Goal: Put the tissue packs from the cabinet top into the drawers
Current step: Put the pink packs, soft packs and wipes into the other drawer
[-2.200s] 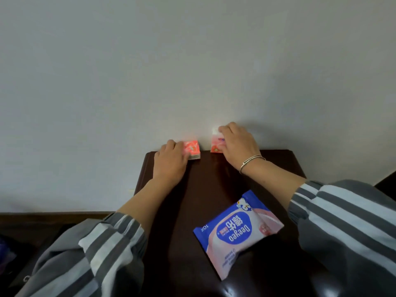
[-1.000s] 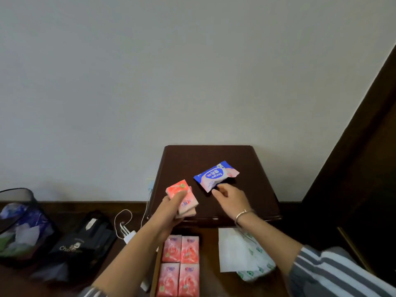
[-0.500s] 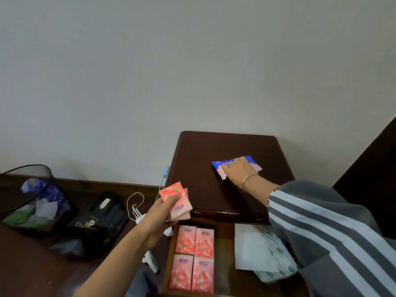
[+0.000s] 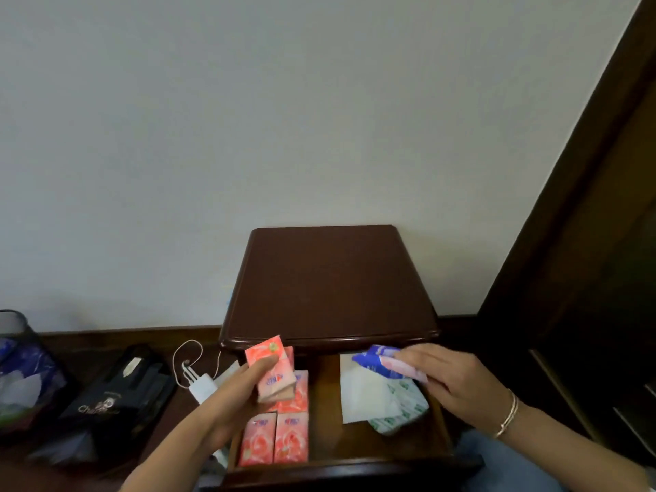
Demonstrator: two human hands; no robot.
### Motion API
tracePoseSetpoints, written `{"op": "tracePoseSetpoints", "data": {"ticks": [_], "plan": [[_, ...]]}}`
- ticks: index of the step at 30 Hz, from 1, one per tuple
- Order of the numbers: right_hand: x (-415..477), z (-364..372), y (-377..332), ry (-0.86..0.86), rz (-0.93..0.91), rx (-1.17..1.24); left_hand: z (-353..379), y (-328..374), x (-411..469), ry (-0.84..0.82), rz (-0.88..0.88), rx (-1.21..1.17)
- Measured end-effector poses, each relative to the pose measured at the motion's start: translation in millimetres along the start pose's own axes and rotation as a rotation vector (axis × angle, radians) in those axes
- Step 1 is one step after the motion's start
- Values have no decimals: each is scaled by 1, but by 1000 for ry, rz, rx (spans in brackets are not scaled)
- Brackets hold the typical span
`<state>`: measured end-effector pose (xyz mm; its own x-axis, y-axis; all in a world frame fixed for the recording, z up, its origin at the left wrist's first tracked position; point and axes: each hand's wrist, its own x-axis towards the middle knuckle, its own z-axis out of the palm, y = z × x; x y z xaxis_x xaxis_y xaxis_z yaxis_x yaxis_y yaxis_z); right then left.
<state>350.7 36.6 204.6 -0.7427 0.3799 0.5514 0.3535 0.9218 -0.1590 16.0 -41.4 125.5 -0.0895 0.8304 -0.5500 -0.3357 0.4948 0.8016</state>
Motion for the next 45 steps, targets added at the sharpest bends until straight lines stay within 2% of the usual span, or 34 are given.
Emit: {"op": "tracePoseSetpoints", "data": {"ticks": [2, 4, 8, 11, 15, 16, 20, 23, 25, 27, 30, 32, 35, 37, 41, 45], "plan": [[-26, 11, 2, -97, -112, -156, 7, -9, -2, 7, -18, -7], [-44, 24, 9, -205, -138, -248, 13, -16, -5, -2, -37, -11], [-56, 51, 28, -300, -167, -293, 19, -26, -12, -15, -56, 15], [-54, 69, 36, -376, -7, -256, 24, -34, -15, -25, -83, 50], [-70, 94, 50, -731, 321, -166, 51, -41, -14, -1, -113, 152], [-73, 97, 51, -760, 389, -130, 62, -43, -12, 11, -115, 191], [-76, 96, 47, -810, 452, -179, 103, -49, 10, 93, -78, 386], [-79, 91, 39, -741, 582, -44, 120, -56, 26, 138, -88, 616], [-81, 89, 34, -687, 640, 28, 121, -62, 33, 103, -99, 717], [-84, 87, 30, -623, 649, 48, 120, -65, 34, 80, -100, 923], [-85, 82, 23, -542, 605, 76, 115, -71, 37, 178, 44, 1122], [-87, 80, 16, -531, 555, 123, 114, -74, 35, 204, 199, 1301], [-91, 83, 7, -605, 448, 151, 109, -81, 36, 114, 487, 1695], [-95, 85, 2, -666, 414, 181, 105, -78, 35, 35, 567, 1843], [-100, 87, -3, -765, 408, 196, 100, -69, 33, -30, 567, 1952], [-100, 88, -7, -738, 396, 197, 84, -70, 27, -54, 594, 1949]]}}
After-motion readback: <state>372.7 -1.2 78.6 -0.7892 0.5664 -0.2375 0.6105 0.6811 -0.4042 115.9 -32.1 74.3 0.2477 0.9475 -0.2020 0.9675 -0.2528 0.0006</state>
